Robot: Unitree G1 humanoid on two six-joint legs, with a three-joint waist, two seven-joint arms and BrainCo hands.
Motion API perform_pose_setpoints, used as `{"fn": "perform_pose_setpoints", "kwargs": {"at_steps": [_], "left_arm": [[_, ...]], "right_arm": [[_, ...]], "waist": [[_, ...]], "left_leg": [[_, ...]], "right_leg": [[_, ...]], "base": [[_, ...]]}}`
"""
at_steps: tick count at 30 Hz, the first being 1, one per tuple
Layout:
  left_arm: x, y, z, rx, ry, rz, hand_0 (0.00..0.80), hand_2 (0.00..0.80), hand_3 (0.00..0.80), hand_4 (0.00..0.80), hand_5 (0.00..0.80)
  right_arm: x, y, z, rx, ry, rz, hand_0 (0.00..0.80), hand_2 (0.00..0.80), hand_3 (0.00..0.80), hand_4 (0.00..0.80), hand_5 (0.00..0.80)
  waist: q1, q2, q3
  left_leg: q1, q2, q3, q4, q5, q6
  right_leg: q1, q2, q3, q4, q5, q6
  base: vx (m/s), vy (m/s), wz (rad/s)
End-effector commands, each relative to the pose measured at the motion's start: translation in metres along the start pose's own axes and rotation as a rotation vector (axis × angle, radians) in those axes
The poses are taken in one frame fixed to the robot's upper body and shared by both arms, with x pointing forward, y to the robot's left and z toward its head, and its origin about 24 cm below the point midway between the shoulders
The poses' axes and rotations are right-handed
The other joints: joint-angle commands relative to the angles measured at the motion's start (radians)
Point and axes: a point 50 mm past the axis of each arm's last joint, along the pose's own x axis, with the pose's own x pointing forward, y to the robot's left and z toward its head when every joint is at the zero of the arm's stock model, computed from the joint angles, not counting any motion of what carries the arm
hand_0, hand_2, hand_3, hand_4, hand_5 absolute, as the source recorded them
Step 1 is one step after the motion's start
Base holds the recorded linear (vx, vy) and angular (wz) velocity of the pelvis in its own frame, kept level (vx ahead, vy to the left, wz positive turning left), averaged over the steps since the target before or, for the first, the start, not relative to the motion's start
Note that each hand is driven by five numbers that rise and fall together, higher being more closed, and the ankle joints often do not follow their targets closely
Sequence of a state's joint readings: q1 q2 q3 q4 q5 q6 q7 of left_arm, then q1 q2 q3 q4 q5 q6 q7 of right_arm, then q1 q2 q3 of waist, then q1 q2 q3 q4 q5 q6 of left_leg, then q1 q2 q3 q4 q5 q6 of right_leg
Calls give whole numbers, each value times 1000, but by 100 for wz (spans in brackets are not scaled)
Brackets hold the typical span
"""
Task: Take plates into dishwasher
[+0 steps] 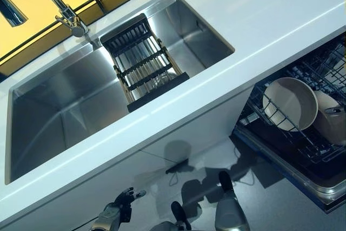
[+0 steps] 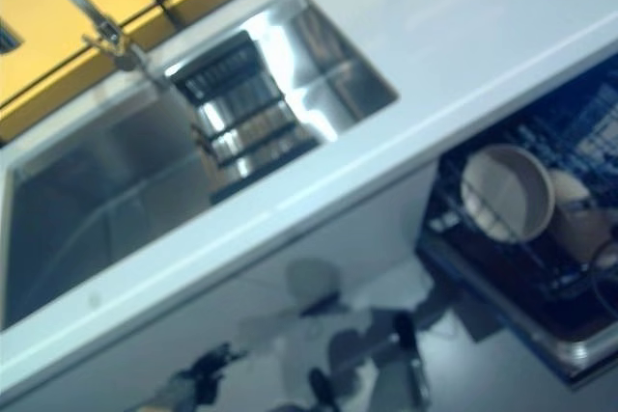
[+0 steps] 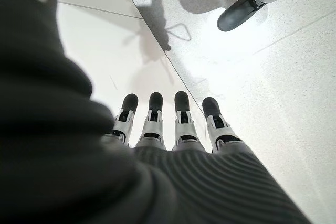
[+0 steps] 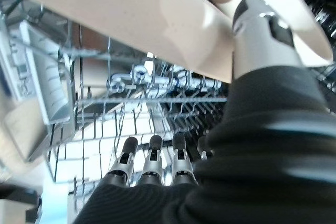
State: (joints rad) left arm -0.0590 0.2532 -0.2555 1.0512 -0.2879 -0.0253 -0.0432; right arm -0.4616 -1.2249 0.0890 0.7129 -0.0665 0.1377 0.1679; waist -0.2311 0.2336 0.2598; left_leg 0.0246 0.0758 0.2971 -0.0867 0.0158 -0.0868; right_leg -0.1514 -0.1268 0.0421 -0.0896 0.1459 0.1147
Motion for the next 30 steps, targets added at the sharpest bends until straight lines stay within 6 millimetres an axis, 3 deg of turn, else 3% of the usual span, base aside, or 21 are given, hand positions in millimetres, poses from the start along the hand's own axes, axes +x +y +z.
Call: {"fn": "perform_pose_setpoints", "kwargs": {"at_steps": [1, 13, 19, 23, 26, 28, 29, 30], "left_arm": [[-7, 32, -15, 51, 63, 84, 0, 0, 0, 0, 0], [-13, 49, -29, 50, 119, 152, 0, 0, 0, 0, 0], [-16, 54, -35, 43, 148, 176, 0, 0, 0, 0, 0], [-17, 57, -40, 55, 188, 193, 0, 0, 0, 0, 0], [-19, 60, -46, 50, 221, 223, 0, 0, 0, 0, 0], [-20, 62, -49, 26, 234, 240, 0, 0, 0, 0, 0], [-22, 62, -54, -5, 246, 255, 0, 0, 0, 0, 0], [-23, 61, -57, -25, 256, 267, 0, 0, 0, 0, 0]], "right_arm": [[-2, -21, 6, 0, -15, -67, 0, 0, 0, 0, 0], [-17, -62, -5, 13, 19, -140, 0, 0, 0, 0, 0], [-24, -69, -18, 55, 43, -136, 0, 0, 0, 0, 0], [-27, -62, -34, 75, 80, -126, 0, 0, 0, 0, 0], [-28, -58, -43, 84, 95, -122, 0, 0, 0, 0, 0], [-26, -57, -41, 95, 83, -117, 0, 0, 0, 0, 0], [-22, -52, -33, 79, 52, -95, 0, 0, 0, 0, 0], [-18, -49, -25, 84, 26, -76, 0, 0, 0, 0, 0]], "waist": [[0, -140, -83], [-23, -233, -138], [-31, -273, -171], [-34, -289, -192], [-17, -299, -199], [4, -306, -196], [39, -320, -188], [66, -329, -178]], "left_leg": [[59, 21, -24, -1, -52, -16], [95, 51, 7, -1, -66, -14], [114, 60, 23, -1, -72, -10], [135, 63, 25, -1, -78, -5], [152, 37, -27, -1, -94, 13], [151, -4, -97, 50, -135, 34], [120, -68, -207, 119, -186, 65], [98, -112, -288, 144, -205, 93]], "right_leg": [[5, -10, 2, 2, -18, 49], [28, 17, 26, 2, -16, 53], [43, 30, 39, 2, -18, 53], [63, 34, 41, 2, -22, 49], [76, 43, 67, 9, -27, 41], [86, 46, 97, 20, -29, 34], [81, 47, 141, 40, -25, 32], [68, 58, 183, 84, -32, 30]], "base": [[0, 0, 0], [39, -25, -2], [30, -6, -7], [6, 22, -6], [-6, 87, -5], [-17, 132, -31], [-41, 149, -56], [-74, 146, -122]]}}
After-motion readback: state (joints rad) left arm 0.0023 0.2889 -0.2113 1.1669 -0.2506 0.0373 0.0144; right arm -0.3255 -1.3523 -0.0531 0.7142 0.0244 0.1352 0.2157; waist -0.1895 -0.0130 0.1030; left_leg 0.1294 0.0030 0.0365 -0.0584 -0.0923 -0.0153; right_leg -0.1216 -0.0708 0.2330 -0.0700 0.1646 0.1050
